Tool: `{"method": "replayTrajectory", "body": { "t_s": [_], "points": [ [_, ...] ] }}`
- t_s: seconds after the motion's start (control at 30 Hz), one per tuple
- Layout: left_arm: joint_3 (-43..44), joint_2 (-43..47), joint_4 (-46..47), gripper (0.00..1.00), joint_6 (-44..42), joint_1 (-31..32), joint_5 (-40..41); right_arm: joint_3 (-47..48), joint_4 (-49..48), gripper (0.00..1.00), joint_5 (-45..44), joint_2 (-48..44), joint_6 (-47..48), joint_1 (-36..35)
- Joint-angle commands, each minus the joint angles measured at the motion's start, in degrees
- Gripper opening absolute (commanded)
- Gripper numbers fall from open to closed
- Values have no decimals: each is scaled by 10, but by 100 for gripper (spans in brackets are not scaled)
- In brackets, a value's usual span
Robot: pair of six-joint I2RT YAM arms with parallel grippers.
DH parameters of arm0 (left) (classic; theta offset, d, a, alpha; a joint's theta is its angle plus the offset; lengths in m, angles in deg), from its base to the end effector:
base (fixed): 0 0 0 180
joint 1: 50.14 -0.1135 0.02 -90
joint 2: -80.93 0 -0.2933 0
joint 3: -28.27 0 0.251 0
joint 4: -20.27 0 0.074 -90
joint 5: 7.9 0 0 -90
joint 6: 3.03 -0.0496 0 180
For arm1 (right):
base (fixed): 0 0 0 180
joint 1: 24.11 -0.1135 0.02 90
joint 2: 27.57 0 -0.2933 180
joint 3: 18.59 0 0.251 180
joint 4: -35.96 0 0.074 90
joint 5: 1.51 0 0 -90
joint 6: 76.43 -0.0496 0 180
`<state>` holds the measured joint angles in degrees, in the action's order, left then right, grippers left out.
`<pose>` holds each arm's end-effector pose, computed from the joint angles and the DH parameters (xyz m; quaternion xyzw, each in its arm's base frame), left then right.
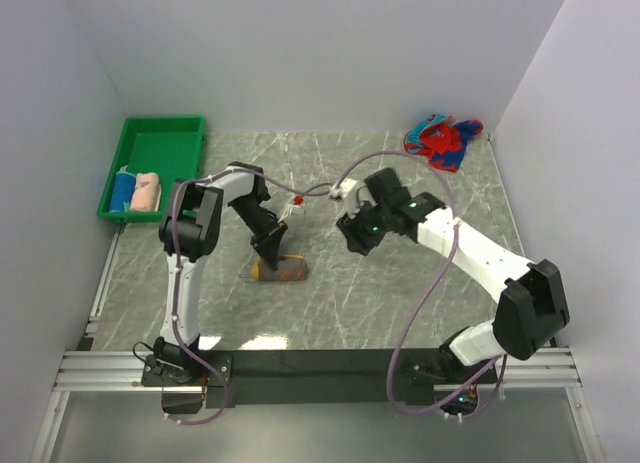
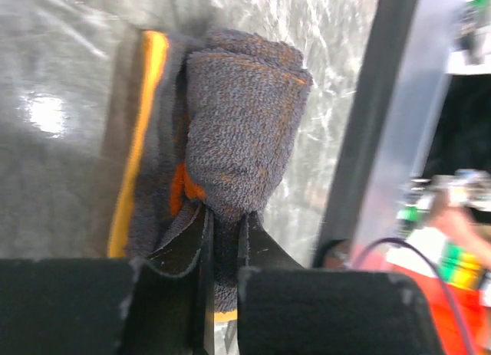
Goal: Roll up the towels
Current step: Roll the towel
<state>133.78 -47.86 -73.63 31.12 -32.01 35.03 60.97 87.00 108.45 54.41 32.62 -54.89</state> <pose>0.3547 -0.1543 0.1470 -0.4612 -0.7682 0.4369 0.0784 0.2505 0.1689 0.2964 -0.4433 0.8253 0.1953 0.2903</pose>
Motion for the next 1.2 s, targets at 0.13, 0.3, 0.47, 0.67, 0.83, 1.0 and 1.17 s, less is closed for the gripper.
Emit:
{"method": "replayTrajectory", "body": {
  "t_s": [0.13, 0.3, 0.47, 0.67, 0.83, 1.0, 1.17],
  "points": [
    [53, -113, 18, 12, -16, -6, 54, -6, -152, 62, -192, 50, 63, -218],
    [52, -126, 18, 15, -17, -7, 51, 29, -238, 62, -254, 148, 130, -298],
    [48, -125, 23, 22, -19, -14, 58, 48, -272, 62, -264, 227, 175, -332],
    [47, -126, 18, 23, -23, -27, 48, 34, -282, 60, -237, 255, 205, -336],
    [43, -116, 17, 24, -32, -37, 33, 35, -274, 27, -212, 286, 213, -331],
    [31, -86, 17, 37, -40, -61, -1, 67, -206, 0, -135, 305, 180, -311],
    [17, -24, 17, 51, -34, -100, -13, 97, -109, 0, -43, 304, 150, -271]
  ]
}}
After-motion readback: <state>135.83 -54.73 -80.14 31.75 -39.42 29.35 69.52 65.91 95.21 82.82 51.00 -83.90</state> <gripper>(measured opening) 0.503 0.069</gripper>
